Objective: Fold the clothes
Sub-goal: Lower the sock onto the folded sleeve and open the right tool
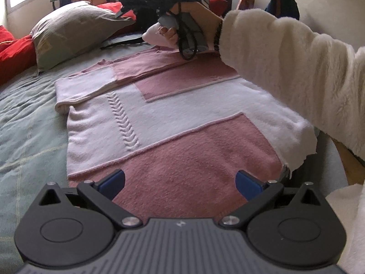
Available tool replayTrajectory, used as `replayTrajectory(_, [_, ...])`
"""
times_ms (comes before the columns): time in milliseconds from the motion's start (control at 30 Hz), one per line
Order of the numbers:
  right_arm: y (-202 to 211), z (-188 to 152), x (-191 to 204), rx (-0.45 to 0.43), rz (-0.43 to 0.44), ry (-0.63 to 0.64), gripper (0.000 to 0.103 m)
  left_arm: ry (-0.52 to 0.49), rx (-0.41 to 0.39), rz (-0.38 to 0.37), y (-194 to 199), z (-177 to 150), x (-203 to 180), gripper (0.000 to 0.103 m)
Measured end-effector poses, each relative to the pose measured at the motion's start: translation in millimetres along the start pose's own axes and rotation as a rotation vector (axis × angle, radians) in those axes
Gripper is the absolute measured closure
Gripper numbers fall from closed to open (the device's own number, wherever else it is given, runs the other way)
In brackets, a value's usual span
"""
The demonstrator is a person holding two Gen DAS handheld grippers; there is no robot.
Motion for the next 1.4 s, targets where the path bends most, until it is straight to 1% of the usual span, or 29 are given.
replayTrajectory(200, [-10.9,-19.9,-15.8,0.056,0.01,-0.018,0.0,0.012,0.0,-0.001,-1.5,-2.0,1.2,0.001])
replayTrajectory(400, [-7.4,-35.2,-35.4,0.097,0.065,-0.075,0.0,0.011,-0.001,-0.004,-2.6,-2.5,0.6,0.001])
replayTrajectory(500, [3.0,-33.5,-50.5,0.081,0.103,-0.142,0.0,0.009,-0.005,-0.016,-3.1,-2.2,0.4,0.001])
replayTrajectory(633, [10.3,-21.9,-70.5,0.043,0.114,-0.245,0.0,0.01,-0.004,-0.023,-7.4,-2.7,-0.2,0.001])
replayTrajectory(767, [12.2,-11.5,-74.8,0.004,0.126,-0.298,0.0,0.02,0.006,-0.03,-11.1,-6.3,0.7,0.001])
replayTrajectory(867, [8.9,-9.2,-62.9,0.01,0.155,-0.268,0.0,0.026,0.009,-0.03,-11.5,-8.7,3.0,0.001])
replayTrajectory(933, [3.8,-12.1,-49.4,0.037,0.187,-0.233,0.0,0.031,0.007,-0.029,-11.3,-9.2,5.3,0.001])
replayTrajectory(1000, [-2.2,-17.7,-36.5,0.08,0.212,-0.188,0.0,0.038,0.005,-0.031,-11.5,-9.4,7.0,0.001])
replayTrajectory(1200, [-21.6,-39.1,-3.3,0.223,0.236,-0.029,0.0,0.046,0.0,-0.034,-10.6,-11.0,9.7,0.001])
replayTrajectory(1233, [-23.0,-41.2,-0.2,0.236,0.235,-0.012,0.0,0.049,0.0,-0.035,-10.3,-11.6,10.7,0.001])
replayTrajectory(1300, [-21.1,-42.1,1.9,0.232,0.22,0.01,0.0,0.052,0.001,-0.033,-10.5,-12.6,12.3,0.001])
replayTrajectory(1400, [-14.3,-38.4,3.1,0.203,0.174,0.048,0.0,0.061,0.001,-0.03,-10.9,-14.0,15.1,0.001])
Point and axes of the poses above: each gripper's, at about its wrist camera, not at the fingertips, and y roughly against the way its jaws point, x to its left, z to its top, the point moved 3 cm from there along -y, roughly the way its jaws point, and after that the axes turned 2 degrees about -y, right-handed, at the moved point
